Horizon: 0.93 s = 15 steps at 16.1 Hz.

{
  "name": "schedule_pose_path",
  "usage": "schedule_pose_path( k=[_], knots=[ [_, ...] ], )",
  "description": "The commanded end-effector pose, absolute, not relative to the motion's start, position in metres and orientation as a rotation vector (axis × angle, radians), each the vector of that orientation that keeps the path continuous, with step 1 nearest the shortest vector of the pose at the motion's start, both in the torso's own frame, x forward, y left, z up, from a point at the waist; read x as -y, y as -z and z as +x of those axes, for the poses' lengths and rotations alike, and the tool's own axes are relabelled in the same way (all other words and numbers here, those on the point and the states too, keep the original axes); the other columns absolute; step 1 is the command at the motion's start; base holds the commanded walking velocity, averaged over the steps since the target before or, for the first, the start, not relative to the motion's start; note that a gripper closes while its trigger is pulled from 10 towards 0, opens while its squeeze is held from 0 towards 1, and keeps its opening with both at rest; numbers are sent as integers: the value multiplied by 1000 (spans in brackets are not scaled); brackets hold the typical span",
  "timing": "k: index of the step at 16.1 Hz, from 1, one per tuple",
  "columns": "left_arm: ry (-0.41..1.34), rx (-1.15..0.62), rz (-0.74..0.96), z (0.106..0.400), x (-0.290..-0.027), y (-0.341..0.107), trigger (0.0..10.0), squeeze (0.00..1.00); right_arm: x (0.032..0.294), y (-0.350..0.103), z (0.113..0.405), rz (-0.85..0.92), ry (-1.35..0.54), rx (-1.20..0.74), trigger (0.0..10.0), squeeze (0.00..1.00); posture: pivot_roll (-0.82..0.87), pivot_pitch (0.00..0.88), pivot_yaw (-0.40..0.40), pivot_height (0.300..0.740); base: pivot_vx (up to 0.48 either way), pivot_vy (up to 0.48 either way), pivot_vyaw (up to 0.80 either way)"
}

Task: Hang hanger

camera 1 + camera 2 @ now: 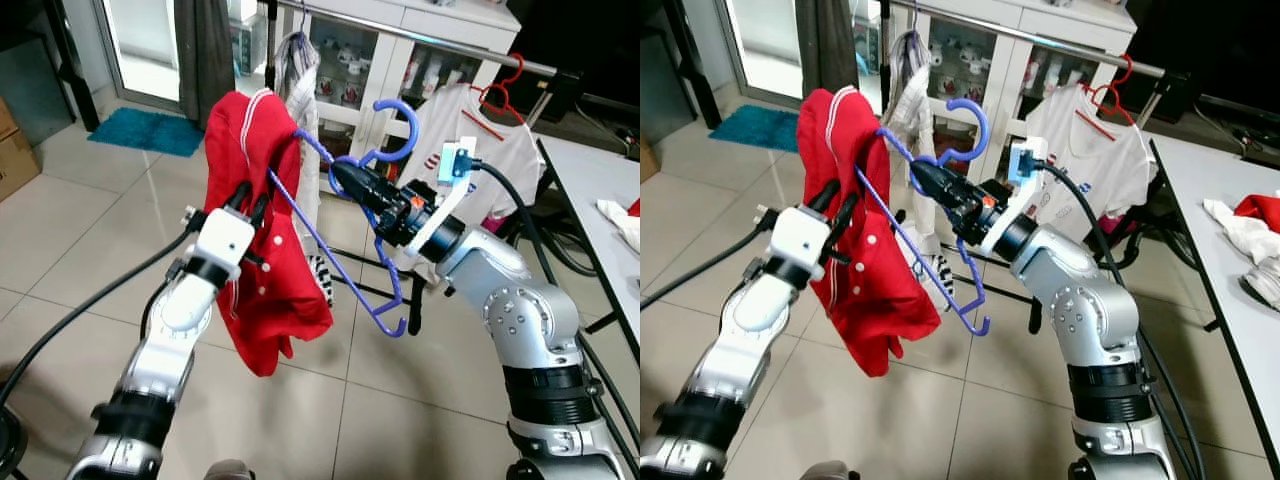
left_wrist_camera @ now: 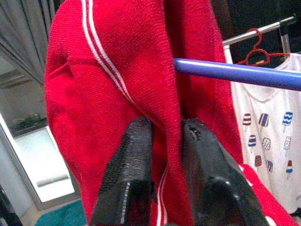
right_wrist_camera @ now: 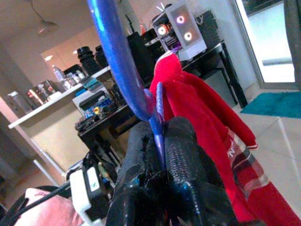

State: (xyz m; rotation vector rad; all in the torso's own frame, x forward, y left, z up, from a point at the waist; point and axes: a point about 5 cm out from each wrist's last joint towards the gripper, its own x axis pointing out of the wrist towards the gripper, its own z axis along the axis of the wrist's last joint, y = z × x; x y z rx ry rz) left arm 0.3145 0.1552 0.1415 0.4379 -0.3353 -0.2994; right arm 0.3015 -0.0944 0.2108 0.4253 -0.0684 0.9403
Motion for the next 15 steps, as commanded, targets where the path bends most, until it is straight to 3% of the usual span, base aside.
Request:
schedule_pose_path(
  k=[1, 11, 15],
  knots=[
    [299, 355, 425, 318, -153, -146, 0, 0, 97, -223, 303, 408, -953, 120, 10000, 0, 8, 0, -138, 740, 0, 0, 0],
    [286, 422, 482, 305, -158, -152, 0, 0, 98, -220, 306, 403, -939, 110, 10000, 0, 30, 0, -158, 740, 0, 0, 0],
    [281, 430, 597, 292, -171, -164, 0, 0, 105, -203, 317, 334, -814, 23, 10000, 0, 47, 0, -156, 740, 0, 0, 0]
  ],
)
